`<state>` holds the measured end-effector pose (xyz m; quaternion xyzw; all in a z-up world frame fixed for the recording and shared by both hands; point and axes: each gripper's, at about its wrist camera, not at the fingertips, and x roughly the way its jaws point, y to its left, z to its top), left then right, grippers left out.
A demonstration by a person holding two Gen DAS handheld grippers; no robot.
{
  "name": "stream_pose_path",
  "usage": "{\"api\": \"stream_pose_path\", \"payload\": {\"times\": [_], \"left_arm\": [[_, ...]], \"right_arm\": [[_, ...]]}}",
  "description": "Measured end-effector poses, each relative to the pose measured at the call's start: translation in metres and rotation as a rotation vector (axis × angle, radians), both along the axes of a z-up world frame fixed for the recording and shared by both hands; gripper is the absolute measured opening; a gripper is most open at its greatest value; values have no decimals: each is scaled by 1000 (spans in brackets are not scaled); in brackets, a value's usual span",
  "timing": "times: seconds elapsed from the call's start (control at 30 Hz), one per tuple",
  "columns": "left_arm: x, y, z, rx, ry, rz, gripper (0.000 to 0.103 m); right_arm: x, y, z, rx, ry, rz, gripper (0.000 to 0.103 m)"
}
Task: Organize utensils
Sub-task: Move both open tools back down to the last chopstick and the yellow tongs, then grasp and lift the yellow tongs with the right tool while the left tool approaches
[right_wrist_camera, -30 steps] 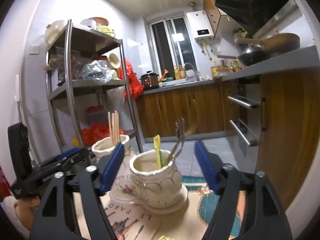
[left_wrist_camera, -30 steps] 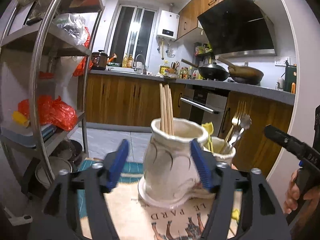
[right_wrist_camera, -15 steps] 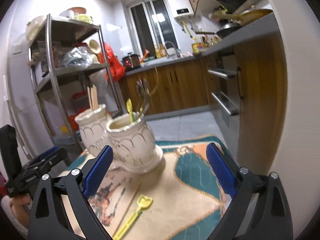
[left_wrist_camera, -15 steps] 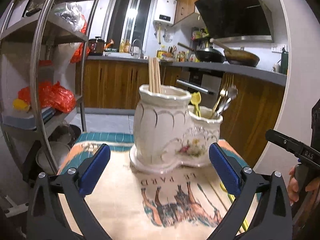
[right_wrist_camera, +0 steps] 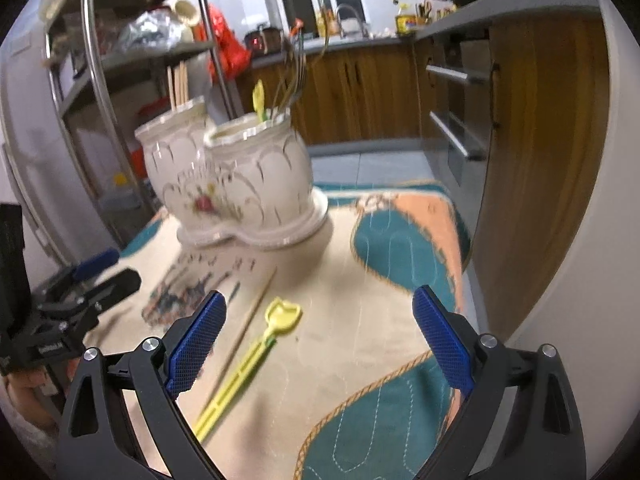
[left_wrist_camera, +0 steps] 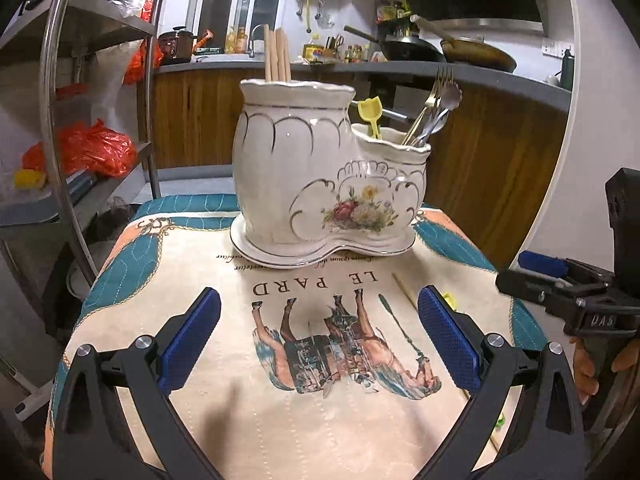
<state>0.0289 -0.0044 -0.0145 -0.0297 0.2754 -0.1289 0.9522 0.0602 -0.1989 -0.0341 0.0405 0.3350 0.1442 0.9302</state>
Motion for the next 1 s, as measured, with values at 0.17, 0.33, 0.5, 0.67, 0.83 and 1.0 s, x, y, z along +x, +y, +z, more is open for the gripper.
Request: {"api": "stream_pose_path", "payload": {"times": [0.17, 0.33, 0.5, 0.67, 0.83, 1.0], "left_arm": [[6, 3, -3, -22, 28, 1, 97], [6, 2, -4, -10, 31, -2, 97], [5, 2, -3, -8, 29, 0, 97], [5, 1, -4, -3, 27, 0, 97], [6, -1, -4, -1, 29, -4, 97], [5, -4, -3, 8, 30, -24, 97]], "right_arm": [[4, 10, -9, -49, 53, 31, 94], [1, 20, -11, -56, 72, 77, 94], [-2, 33, -17, -67, 117, 128, 72], [-3, 42, -21, -103, 128, 141, 41], [-5, 45, -21, -168, 111, 149, 22], [2, 25, -15, -191, 98, 101, 11]]}}
